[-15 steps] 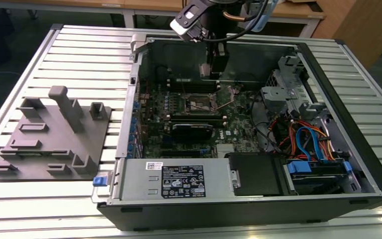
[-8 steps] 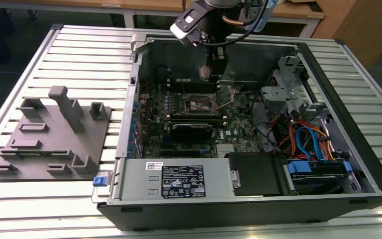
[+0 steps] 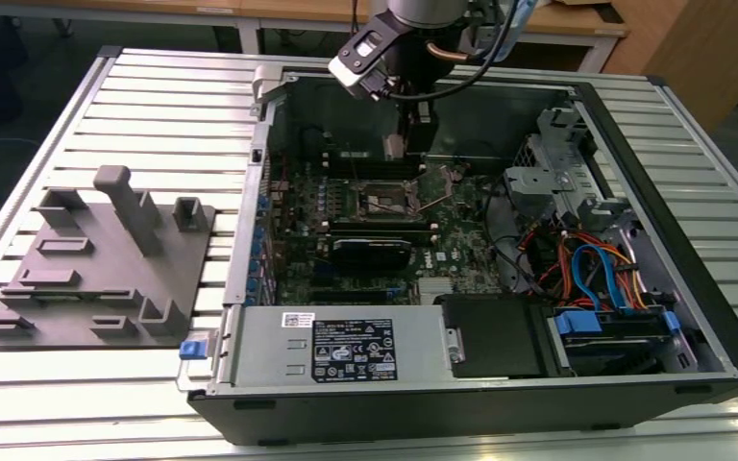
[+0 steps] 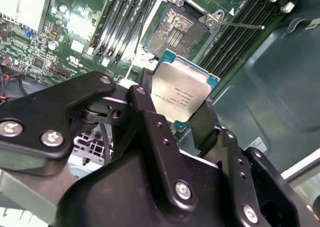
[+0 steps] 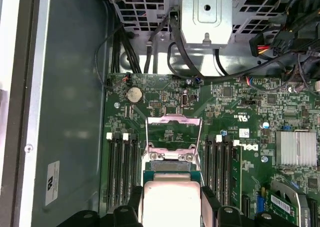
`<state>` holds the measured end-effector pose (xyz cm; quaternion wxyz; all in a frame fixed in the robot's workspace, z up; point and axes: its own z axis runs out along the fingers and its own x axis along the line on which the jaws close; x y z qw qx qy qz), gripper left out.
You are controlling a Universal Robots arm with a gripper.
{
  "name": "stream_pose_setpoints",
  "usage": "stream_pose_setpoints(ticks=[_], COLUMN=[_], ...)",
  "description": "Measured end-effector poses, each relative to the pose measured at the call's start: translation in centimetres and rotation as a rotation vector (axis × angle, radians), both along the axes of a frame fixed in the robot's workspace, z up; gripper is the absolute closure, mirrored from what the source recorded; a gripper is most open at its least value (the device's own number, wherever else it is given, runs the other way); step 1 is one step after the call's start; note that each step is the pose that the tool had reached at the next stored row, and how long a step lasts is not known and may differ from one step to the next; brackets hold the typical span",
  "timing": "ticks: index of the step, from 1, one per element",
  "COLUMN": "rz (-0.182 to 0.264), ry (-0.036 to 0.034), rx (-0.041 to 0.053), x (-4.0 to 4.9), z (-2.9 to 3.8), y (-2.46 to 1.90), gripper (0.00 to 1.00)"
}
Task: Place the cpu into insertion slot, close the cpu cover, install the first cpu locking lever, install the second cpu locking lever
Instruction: 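Place the cpu into insertion slot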
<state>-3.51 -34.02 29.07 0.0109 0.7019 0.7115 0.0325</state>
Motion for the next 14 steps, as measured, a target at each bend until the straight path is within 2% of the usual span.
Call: stream_pose_setpoints(ticks=[11,14], rz=[0.000,0.000], ry=[0.0000,-0.0001], rx=[-0.0001,-0.0019], x=[0.00,0.00], z=[-0.12,-0.33], y=[0.00,0.00], gripper=[0.46,0.46])
